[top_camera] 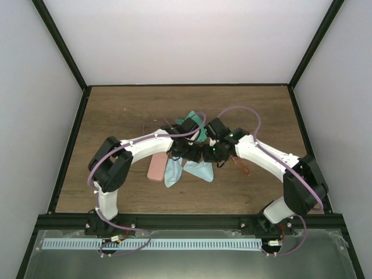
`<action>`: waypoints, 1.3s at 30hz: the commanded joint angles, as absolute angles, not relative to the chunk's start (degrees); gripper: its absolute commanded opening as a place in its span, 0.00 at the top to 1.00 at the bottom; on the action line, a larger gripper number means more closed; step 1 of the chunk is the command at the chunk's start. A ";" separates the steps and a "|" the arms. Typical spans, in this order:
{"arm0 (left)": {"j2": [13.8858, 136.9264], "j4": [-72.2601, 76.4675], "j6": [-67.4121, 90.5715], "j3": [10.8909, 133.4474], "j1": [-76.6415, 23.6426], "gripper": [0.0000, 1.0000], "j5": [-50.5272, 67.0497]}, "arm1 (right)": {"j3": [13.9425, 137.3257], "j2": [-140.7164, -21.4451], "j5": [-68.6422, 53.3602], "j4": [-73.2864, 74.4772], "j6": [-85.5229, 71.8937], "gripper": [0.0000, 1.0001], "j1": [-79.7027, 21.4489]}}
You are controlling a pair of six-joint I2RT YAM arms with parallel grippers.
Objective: Organize the sunglasses
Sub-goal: Adjust the glasses cleaning cloth at the center of the board.
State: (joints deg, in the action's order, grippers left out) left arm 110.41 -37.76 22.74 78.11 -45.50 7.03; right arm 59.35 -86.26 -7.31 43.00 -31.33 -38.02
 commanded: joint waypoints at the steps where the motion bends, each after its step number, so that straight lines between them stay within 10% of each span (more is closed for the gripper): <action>1: 105.74 -36.45 23.78 79.72 -43.98 0.07 4.27 | 66.45 -84.57 -4.25 45.88 -31.04 0.99 -38.16; 8: 103.44 -35.66 25.46 80.76 -41.56 0.03 2.79 | 72.50 -86.52 -4.89 47.59 -28.77 0.99 -36.63; 20: 101.25 -36.15 25.37 78.34 -41.51 0.32 4.21 | 72.93 -95.58 -5.60 42.10 -24.69 0.99 -27.11; 32: 101.61 -35.21 20.69 78.85 -42.78 0.35 13.14 | 85.37 -107.50 -3.93 42.27 -18.54 0.98 -22.38; 37: 103.67 -36.60 20.56 78.58 -45.27 0.36 13.30 | 87.69 -108.67 -1.95 42.63 -19.40 0.39 -22.33; 39: 104.07 -36.50 21.42 77.97 -45.90 0.40 12.61 | 86.47 -107.75 -1.80 42.27 -20.39 0.30 -22.34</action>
State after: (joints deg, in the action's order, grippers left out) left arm 102.26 -36.29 21.74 78.65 -44.49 11.81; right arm 85.25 -108.60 -3.62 42.52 -19.99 -22.57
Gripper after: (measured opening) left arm 0.628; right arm 0.636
